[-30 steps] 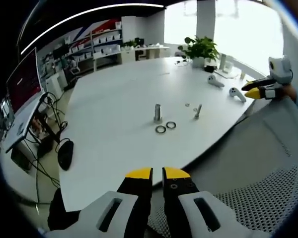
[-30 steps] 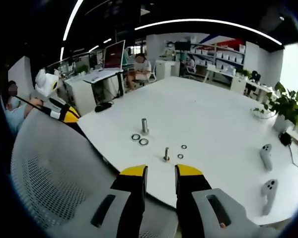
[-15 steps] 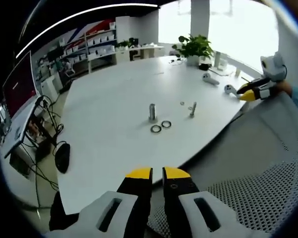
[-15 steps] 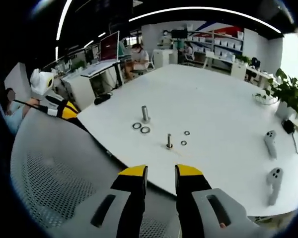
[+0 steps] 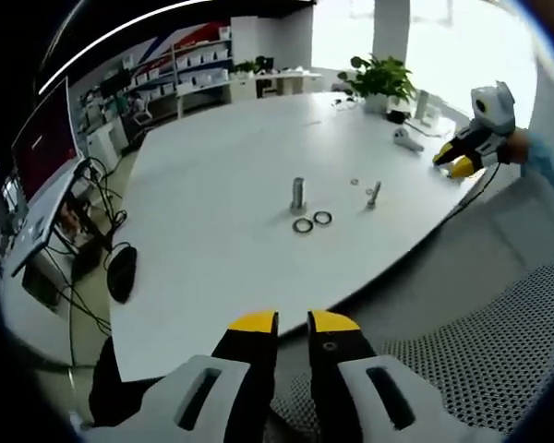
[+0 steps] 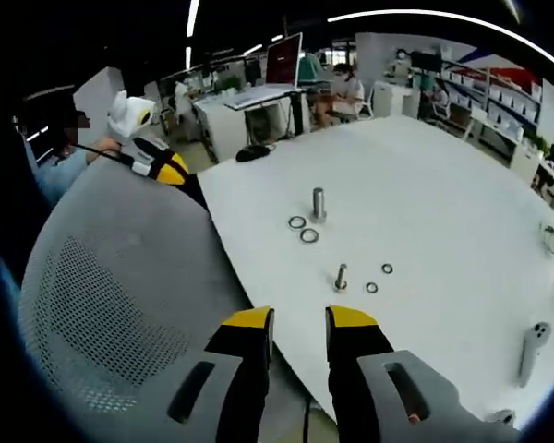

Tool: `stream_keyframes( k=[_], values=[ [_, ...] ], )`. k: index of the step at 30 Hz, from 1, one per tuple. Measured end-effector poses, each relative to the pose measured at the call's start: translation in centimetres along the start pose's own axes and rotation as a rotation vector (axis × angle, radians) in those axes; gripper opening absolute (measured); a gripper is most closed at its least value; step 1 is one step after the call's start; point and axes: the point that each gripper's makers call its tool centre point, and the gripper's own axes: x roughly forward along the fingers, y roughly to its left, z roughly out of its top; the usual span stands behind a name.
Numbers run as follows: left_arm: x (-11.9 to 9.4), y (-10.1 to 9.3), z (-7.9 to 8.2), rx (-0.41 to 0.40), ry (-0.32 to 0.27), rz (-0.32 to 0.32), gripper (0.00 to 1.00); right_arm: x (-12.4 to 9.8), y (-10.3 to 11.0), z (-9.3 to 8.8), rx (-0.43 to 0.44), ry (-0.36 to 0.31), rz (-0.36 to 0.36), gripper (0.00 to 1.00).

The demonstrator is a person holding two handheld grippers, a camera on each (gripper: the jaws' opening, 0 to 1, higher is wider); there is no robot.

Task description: Place the washer onto the threaded stud by aligning its center hole with the stud, sliding it down to the base, and recovering from edge contact or off-axis alignment until the washer reaches the visible bottom stop.

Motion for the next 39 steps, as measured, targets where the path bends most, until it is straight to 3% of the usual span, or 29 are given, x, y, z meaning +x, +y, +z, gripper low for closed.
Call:
stream_keyframes(
  k=[5, 10, 13, 19, 22, 31, 39],
  values=[
    [-0.2, 0.8, 0.1, -0.119, -0.007, 0.036, 0.13, 3.6, -3.1, -1.4, -0.097, 0.084, 0.041, 0.25],
    [-0.2, 1.2, -0.1, -0.126, 0.000, 0.065, 0.13, 6.7, -5.7, -3.1, -0.146, 0.171, 0.045, 0.25],
    [-0.1, 1.1, -0.6, -0.123, 0.033, 0.065, 0.13, 7.7, -6.3, -3.0, -0.151, 0.166, 0.054, 0.25],
    [-0.1, 0.9, -0.5, -0.106, 0.023, 0.049, 0.13, 9.6, -7.4, -2.7, -0.125, 0.174, 0.053, 0.25],
    [-0.1, 0.8, -0.4, -0.101, 0.020, 0.042, 0.14, 10.3, -8.7, -2.6, -0.085, 0.176, -0.010, 0.24],
    [-0.1, 0.8, -0.4, -0.094, 0.019, 0.042, 0.18, 12.3, -9.0, -2.6, -0.079, 0.214, -0.013, 0.24],
    [-0.2, 1.1, -0.5, -0.108, 0.018, 0.058, 0.19, 12.5, -8.8, -3.3, -0.089, 0.247, -0.012, 0.22]
  ],
)
